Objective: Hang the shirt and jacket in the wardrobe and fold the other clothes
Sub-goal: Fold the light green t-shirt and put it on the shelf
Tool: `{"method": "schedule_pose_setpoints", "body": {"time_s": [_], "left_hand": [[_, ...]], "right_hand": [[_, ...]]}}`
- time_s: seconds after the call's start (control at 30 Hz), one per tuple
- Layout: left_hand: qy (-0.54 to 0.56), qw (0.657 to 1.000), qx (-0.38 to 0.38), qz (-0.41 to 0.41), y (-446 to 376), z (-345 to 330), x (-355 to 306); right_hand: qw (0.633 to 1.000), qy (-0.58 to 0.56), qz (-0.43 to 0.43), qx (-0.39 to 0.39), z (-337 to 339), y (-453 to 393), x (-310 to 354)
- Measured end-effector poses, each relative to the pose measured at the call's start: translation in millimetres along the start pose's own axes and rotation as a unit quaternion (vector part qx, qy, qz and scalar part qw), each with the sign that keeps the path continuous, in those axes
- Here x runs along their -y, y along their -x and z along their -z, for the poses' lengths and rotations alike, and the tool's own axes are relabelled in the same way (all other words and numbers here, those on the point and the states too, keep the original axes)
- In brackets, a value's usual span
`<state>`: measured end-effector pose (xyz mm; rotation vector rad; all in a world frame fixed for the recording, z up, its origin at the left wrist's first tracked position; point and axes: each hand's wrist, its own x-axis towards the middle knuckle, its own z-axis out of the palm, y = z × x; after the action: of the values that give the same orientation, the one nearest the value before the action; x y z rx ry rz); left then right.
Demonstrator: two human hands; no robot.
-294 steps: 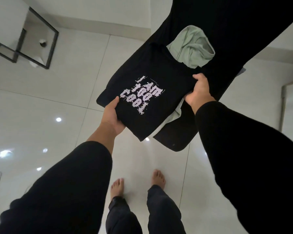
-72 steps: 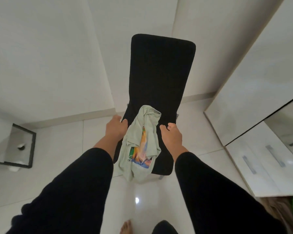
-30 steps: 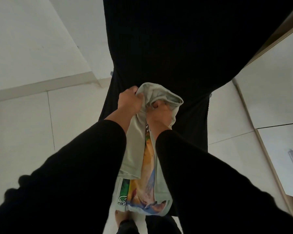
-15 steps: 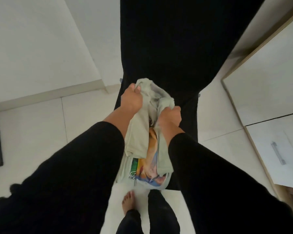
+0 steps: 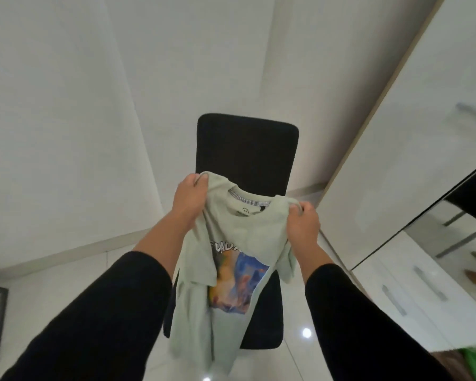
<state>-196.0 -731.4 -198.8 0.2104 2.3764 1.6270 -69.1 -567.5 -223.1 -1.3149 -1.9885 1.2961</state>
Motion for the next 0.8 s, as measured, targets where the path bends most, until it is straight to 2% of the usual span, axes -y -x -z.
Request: {"method": "schedule_pose_setpoints", "body": {"time_s": [0.13,0.23,0.37,0.47,0.53,0.63,0.7,0.8], "left_hand": [[-0.01,0.994,-0.008,-0.104,18,25,-68],[-0.019,0.987,-0.071,-0.142,33,39,-103],[-0.078,0.968,-0.163,-0.176,59,45,-129],[-0.109,0.952,-0.222,-0.178,71,45,-135],[-0.121,0.938,-0.288,-0.153,80,44,-135],[-0.11,0.928,-0.335,-0.115,97,36,-131],[-0.093,0.926,-0.353,-0.101,108,30,-128],[-0.048,0.93,-0.355,-0.083,114,25,-130]], "right_hand": [[0.996,-0.027,0.082,-0.02,40,3,51],[0.989,-0.021,0.148,-0.017,67,3,81],[0.976,0.051,0.21,-0.022,100,1,101],[0.973,0.088,0.204,-0.069,119,1,105],[0.971,0.1,0.197,-0.094,131,4,105],[0.973,0.089,0.197,-0.077,143,9,101],[0.978,0.06,0.189,-0.068,148,14,100],[0.987,-0.043,0.152,-0.043,149,16,102]]}}
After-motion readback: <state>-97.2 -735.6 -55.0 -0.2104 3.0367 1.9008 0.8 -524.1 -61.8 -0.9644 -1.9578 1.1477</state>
